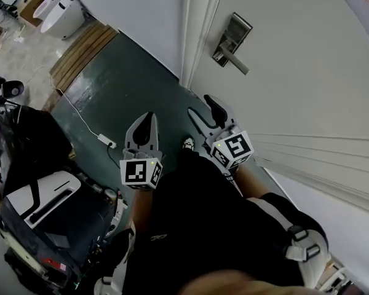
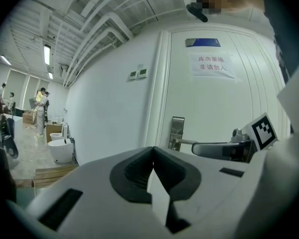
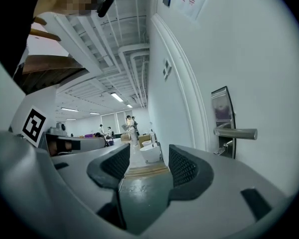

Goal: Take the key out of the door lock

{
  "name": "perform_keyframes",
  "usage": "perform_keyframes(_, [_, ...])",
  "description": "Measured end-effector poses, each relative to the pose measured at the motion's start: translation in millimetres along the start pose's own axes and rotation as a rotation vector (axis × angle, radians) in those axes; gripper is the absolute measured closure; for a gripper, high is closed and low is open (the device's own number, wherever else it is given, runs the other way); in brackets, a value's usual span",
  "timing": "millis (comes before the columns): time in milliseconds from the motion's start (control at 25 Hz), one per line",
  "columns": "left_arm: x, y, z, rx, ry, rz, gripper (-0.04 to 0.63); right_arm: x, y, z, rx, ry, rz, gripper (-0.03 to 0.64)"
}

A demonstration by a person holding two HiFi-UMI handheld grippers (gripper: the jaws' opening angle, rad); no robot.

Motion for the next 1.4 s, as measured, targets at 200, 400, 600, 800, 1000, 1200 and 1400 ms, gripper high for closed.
perform_keyframes(200, [-14.8, -6.0, -59.3, -0.034, -0.042, -0.008, 0.572, 40.2, -9.5, -33.0, -0.039, -0.026, -0.046, 0.376])
perform_keyframes(400, [-22.8, -4.4, -105.4, -0.080, -0.122, -0.008, 0.572, 68.6, -14.1, -50.6, -0.062, -0.091, -0.111, 0.376])
perform_keyframes(600, [-35.6, -2.1, -152.2, -0.099, -0.225, -0.013, 0.572, 87.0, -22.9, -67.3, -0.087, -0.169, -0.176, 0.377])
perform_keyframes(800, [-52.2, -4.9, -199.2, -0.134, -0.389, -0.022, 0.572, 100.1, -30.2, -90.2, -0.103, -0.285, -0.232, 0.377])
perform_keyframes(1000, [-66.3, -3.9, -236.8, -0.197, -0.555, -0.046, 0.572, 105.1, -32.3, -105.0, -0.085, -0.442, -0.320, 0.377])
perform_keyframes(1200, [-74.2, -13.1, -260.1, -0.241, -0.695, -0.053, 0.572, 106.2, -38.8, -117.6, -0.052, -0.567, -0.409, 0.379])
perform_keyframes(1400, [-81.8, -21.7, -276.3, -0.276, -0.803, -0.046, 0.572, 107.3, -38.5, -123.4, -0.011, -0.686, -0.478, 0.383])
Point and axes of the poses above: the fingertips, and each gripper's own axes: z backward along the fingers, x to its right, y out of its top, the point moved 4 cm from there along z, backward along the fingers, and after that the axes turned 13 degrees about -y, right-handed, at the moved point
